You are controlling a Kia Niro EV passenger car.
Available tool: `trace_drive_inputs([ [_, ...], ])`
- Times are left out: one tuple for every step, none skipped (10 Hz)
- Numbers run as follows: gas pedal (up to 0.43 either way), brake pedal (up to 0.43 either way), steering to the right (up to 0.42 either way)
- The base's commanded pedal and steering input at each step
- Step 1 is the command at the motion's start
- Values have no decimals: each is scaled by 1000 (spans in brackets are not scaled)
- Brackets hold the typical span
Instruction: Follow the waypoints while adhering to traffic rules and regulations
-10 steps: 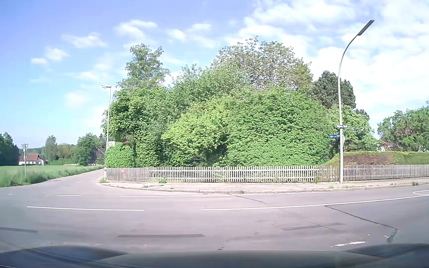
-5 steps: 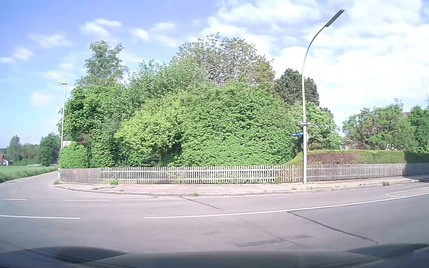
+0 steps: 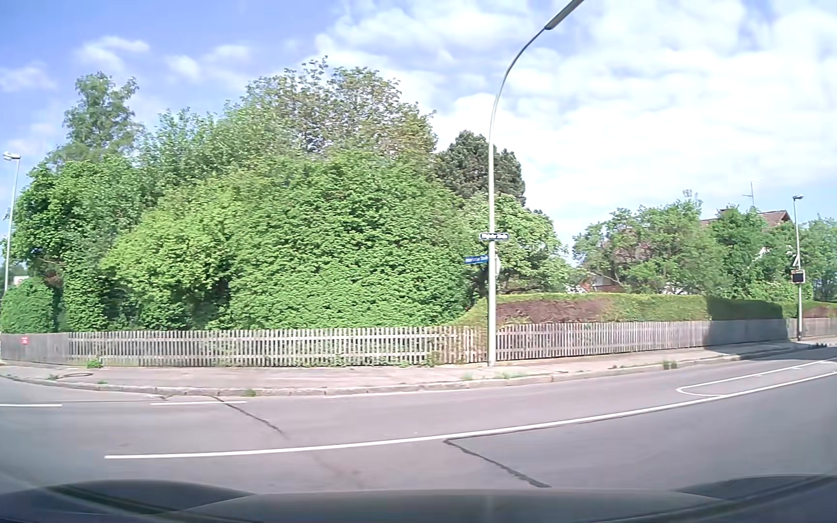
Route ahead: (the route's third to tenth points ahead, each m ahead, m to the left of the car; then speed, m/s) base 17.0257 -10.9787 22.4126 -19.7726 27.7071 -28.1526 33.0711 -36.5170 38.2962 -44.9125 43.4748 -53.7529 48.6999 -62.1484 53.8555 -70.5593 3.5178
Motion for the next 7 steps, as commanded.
trace_drive_inputs([
  [358, 0, 542],
  [350, 0, 550],
  [350, 0, 558],
  [350, 0, 561],
  [350, 0, 561],
  [350, 0, 561],
  [350, 0, 561],
])
